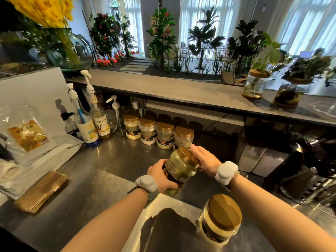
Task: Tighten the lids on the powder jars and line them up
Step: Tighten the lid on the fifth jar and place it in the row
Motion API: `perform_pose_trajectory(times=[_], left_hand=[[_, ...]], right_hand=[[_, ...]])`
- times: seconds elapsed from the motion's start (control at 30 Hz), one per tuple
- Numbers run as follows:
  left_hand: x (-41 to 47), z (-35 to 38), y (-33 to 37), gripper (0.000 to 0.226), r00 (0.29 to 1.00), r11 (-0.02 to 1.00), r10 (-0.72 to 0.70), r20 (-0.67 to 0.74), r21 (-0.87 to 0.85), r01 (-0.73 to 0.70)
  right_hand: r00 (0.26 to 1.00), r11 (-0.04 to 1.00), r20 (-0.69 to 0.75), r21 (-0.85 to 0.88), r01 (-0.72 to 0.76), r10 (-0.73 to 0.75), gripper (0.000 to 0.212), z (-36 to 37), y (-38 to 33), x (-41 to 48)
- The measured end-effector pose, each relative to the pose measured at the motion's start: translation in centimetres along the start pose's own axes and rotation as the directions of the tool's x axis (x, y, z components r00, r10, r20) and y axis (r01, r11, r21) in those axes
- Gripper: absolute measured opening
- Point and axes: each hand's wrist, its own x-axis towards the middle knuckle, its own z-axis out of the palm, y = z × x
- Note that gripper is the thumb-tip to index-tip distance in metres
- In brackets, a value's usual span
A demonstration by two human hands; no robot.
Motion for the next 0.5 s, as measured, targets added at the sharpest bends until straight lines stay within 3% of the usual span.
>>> perform_pose_trajectory(times=[0.13, 0.33, 0.5], left_hand=[[1.6, 0.4, 1.1, 0.112, 1.0, 1.0, -0.027, -0.005, -0.009, 0.027], [4.6, 1.9, 3.0, 0.117, 0.997, 0.993, -0.075, 0.006, -0.088, 0.076], [7.3, 3.5, 3.9, 0.116, 0.993, 0.987, -0.117, 0.017, -0.108, 0.118]], right_hand=[[0.958, 0.94, -0.128, 0.263, -0.218, 0.258, 0.053, -0.8, 1.8, 2.1], [0.894, 0.862, 0.047, 0.245, -0.444, 0.447, 0.012, -2.2, 4.6, 3.5], [0.899, 0.892, 0.095, 0.116, -0.437, 0.428, 0.022, -2.6, 6.5, 4.2]])
